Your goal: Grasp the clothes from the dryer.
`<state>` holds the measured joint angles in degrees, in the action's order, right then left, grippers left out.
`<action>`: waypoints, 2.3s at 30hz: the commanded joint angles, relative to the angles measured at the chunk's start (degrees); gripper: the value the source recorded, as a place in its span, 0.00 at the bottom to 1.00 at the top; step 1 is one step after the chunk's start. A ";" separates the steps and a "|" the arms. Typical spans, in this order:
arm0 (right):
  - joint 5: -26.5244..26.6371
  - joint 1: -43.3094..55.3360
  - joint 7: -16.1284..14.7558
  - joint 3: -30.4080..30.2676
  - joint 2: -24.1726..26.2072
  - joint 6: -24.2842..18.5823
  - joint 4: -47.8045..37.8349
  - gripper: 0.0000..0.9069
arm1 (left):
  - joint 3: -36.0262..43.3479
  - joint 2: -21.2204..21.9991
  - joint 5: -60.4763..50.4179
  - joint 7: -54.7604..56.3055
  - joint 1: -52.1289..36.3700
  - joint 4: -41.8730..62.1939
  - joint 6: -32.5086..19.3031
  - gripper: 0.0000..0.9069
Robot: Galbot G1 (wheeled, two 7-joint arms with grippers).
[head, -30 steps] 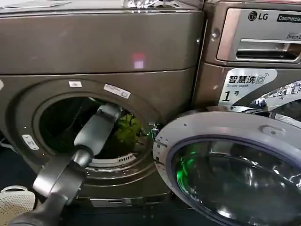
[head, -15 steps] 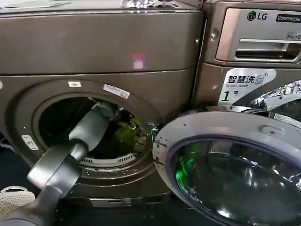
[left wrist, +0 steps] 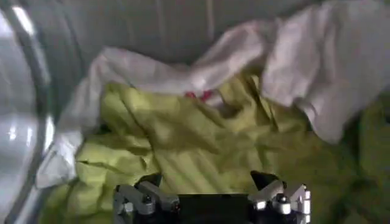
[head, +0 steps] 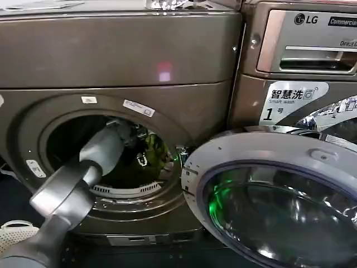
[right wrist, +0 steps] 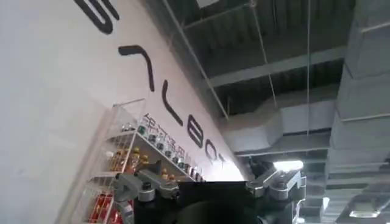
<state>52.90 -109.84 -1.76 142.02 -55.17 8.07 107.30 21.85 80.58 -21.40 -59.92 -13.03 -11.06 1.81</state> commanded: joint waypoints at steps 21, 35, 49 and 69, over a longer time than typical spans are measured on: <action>-0.08 0.65 -0.24 -0.53 0.48 -0.06 -0.16 1.00 | 8.59 1.42 -8.98 -5.47 0.45 3.90 -2.13 1.00; -0.24 1.06 -0.47 -0.77 0.51 -0.20 -0.42 1.00 | 8.65 1.58 -8.64 -4.67 1.39 4.25 -1.43 0.33; -0.35 1.39 -0.42 -1.14 1.33 -0.23 -0.72 1.00 | 8.81 1.35 -8.26 -4.40 1.55 4.26 -1.37 0.00; -0.50 1.78 -0.44 -1.35 1.55 -0.24 -1.40 1.00 | 7.23 1.28 -2.05 0.67 1.47 3.29 2.20 0.00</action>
<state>52.39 -108.04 -2.21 140.65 -53.63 7.84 105.88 30.18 81.90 -27.51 -62.75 -11.58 -7.34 1.50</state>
